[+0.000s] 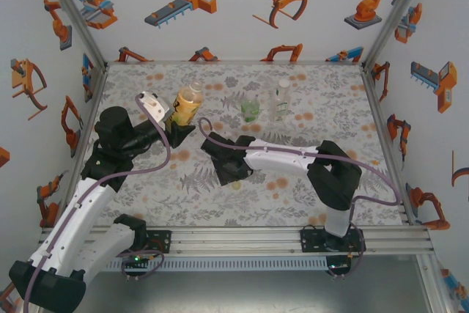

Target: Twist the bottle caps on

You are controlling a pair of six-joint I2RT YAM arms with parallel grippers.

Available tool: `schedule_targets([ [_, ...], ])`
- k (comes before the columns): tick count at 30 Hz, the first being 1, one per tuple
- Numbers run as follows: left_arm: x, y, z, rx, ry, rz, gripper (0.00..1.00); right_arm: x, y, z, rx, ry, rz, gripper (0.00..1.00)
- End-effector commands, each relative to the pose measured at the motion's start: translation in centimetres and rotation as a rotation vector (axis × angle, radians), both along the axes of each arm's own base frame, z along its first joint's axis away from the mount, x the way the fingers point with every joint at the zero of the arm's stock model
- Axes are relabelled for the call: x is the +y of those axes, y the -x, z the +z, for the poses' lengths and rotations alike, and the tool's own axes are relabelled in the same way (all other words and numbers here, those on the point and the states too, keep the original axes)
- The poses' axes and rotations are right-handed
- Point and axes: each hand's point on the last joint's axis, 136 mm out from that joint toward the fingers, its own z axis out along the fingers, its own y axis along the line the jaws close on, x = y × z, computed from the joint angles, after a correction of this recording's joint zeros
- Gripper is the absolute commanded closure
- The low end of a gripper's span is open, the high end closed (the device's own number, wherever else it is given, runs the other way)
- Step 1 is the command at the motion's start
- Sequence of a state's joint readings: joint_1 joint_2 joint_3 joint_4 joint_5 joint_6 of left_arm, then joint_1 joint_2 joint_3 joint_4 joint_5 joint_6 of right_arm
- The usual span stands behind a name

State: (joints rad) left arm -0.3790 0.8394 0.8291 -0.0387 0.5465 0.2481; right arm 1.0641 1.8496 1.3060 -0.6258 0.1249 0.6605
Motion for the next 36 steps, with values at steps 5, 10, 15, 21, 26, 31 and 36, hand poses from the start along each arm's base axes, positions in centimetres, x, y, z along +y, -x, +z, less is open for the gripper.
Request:
schedule_targets([
  [5,-0.1,0.3,0.5,-0.018,0.008,-0.018,0.95,-0.8,0.4,-0.9,0.01,0.071,0.014,0.56],
  [10,-0.1,0.3,0.5,-0.019,0.008,-0.018,0.95,-1.0,0.5,-1.4,0.016,0.081,0.013,0.56],
  [15,-0.1,0.3,0.6,-0.02,0.009,-0.018,0.95,-1.2,0.5,-1.7,0.02,0.091,0.012,0.56],
  [21,-0.1,0.3,0.7,-0.021,0.012,-0.017,0.95,-1.5,0.4,-1.6,0.01,0.11,0.011,0.56],
  [26,-0.1,0.3,0.6,-0.019,0.012,-0.017,0.95,-1.5,0.5,-1.9,0.017,0.112,0.012,0.56],
  [31,-0.1,0.4,0.6,-0.02,0.013,-0.017,0.95,-1.5,0.7,-2.5,0.029,0.117,0.012,0.56],
  [36,-0.1,0.4,0.7,-0.02,0.015,-0.017,0.95,-1.5,0.8,-2.9,0.034,0.117,0.013,0.56],
])
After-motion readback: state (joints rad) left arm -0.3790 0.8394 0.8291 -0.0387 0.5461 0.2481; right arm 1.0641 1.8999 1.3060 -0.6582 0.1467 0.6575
